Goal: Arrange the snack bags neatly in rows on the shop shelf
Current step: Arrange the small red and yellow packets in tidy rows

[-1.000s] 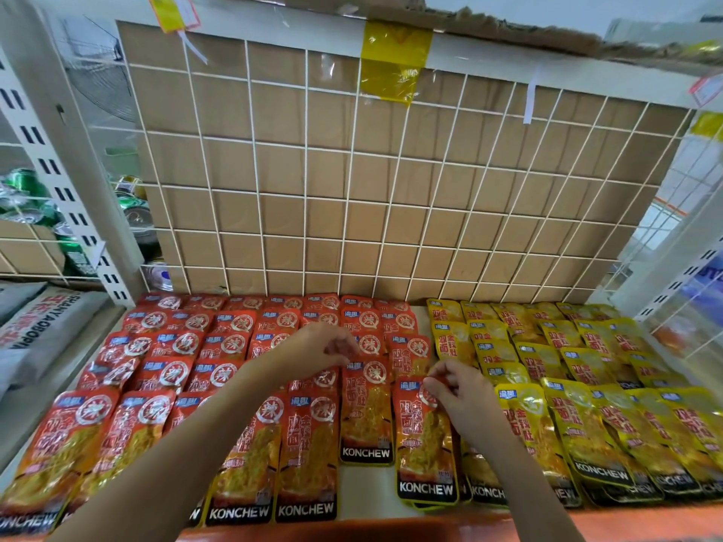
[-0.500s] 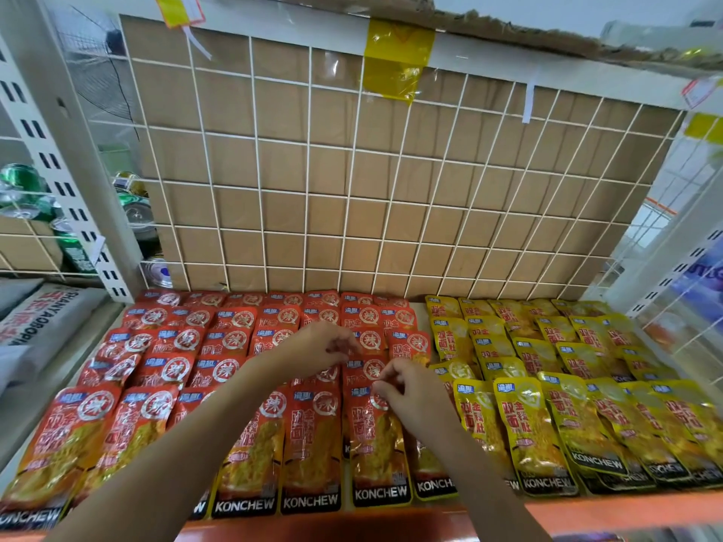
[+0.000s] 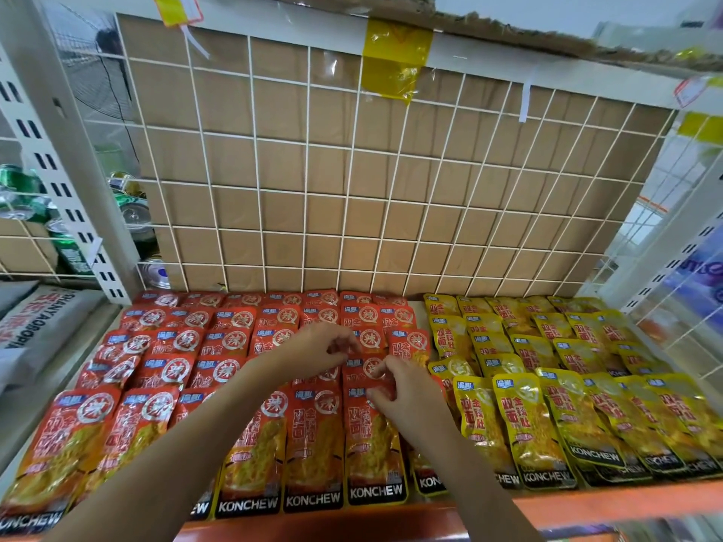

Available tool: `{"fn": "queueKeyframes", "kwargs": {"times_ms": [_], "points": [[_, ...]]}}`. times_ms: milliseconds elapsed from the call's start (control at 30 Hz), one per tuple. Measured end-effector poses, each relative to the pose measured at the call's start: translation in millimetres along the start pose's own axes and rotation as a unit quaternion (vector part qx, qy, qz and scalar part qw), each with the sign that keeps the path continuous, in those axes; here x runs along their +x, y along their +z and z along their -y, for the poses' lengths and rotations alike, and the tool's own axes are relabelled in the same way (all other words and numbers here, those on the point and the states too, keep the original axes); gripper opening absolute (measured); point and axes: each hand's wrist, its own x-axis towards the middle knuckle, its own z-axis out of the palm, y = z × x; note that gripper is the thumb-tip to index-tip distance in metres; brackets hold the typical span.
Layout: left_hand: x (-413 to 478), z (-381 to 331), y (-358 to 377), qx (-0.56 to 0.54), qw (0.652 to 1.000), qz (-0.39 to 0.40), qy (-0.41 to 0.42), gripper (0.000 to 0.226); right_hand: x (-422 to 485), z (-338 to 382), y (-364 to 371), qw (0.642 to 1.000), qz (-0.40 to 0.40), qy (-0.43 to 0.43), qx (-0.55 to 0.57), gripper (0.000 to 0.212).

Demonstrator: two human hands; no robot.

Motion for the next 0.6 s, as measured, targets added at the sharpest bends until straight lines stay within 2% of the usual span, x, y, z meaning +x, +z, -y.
{"fn": "queueKeyframes", "kwargs": {"times_ms": [133, 233, 300, 600], "points": [[0.4, 1.3, 0.7, -0.004, 1.0, 0.002, 0.001, 0.022, -9.0, -3.3, 2.5, 0.996, -0.039, -0.07, -0.033, 0.035], [0.2, 1.8, 1.2, -0.009, 1.0, -0.002, 0.002, 0.023, -16.8, -4.3, 2.3, 0.993, 0.036, -0.1, -0.051, 0.073], [0.0, 2.2, 2.2, -0.014, 1.0, -0.008, -0.001, 0.023, -21.3, -5.1, 2.2, 0.989, 0.075, -0.095, -0.078, 0.091], [-0.1, 5.1, 6.7, -0.027, 0.999, -0.026, 0.0, 0.02, -25.0, -7.4, 7.7, 0.979, 0.109, -0.114, -0.13, 0.112]]}}
